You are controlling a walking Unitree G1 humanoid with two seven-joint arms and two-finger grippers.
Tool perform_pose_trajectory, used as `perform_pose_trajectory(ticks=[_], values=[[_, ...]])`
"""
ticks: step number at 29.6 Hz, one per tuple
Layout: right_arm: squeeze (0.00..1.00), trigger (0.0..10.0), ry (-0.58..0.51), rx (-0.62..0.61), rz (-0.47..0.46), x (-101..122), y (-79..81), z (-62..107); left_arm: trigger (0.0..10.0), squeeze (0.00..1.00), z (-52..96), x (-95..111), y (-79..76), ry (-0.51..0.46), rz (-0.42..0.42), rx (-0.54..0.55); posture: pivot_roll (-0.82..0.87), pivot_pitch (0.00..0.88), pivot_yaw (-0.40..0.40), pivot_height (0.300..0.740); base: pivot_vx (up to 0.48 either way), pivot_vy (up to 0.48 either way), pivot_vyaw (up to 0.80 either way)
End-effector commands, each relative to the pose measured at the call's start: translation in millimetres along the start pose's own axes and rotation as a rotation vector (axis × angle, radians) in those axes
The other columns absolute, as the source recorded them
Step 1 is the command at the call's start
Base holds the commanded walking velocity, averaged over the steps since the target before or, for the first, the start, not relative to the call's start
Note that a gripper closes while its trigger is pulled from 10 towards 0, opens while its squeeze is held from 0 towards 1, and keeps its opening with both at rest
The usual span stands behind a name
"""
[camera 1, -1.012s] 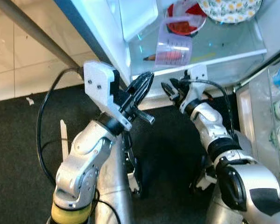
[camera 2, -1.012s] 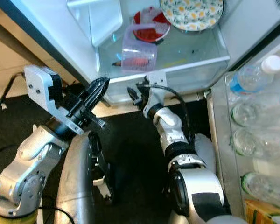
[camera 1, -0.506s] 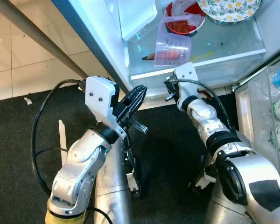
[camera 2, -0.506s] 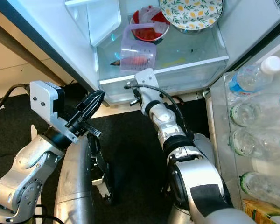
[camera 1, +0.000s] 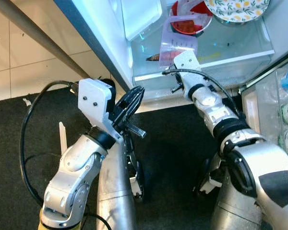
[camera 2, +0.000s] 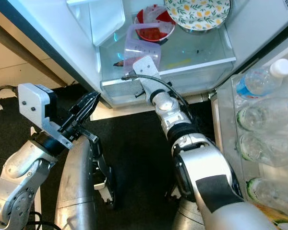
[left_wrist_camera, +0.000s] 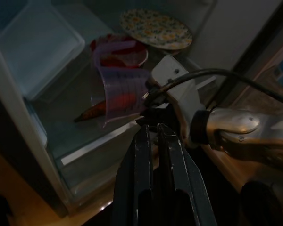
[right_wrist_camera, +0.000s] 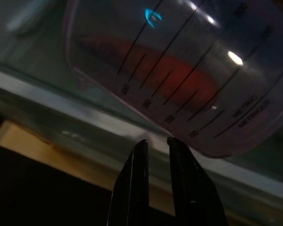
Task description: Restocking fridge
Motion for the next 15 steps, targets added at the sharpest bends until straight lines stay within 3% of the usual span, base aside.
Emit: perform_pose_trajectory(ticks=[1,11,15], values=[[0.00,10.0,0.022,-0.023,0.030,-1,-2.5,-0.5,10.0,0.00,7.5,-1,1.2,0.030,-0.016,0.006,0.37,0.718,0.078,0.365,0.000,0.000,0.00],[0.00,10.0,0.062,-0.161,0.020,1,-27.5,-1.1,10.0,0.00,7.4,9,-1.3,0.017,-0.021,0.006,0.39,0.723,0.077,0.365,0.000,0.000,0.00],[0.00,10.0,0.054,-0.201,-0.090,6,-36.3,-1.7,10.0,0.00,5.7,12,-1.5,0.015,-0.022,0.005,0.39,0.722,0.075,0.365,0.000,0.000,0.00]])
Point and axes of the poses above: a point about 5 cm out from each wrist's last joint towards the gripper, its own z axis pointing back from the gripper into the wrist, its own x axis along the axis of the wrist's last joint, y = z × x, the point moved 4 cm from there along -z, pointing out of the wrist towards the gripper, and after that the axes turned 6 degrees about z, right-handed, at the moved point
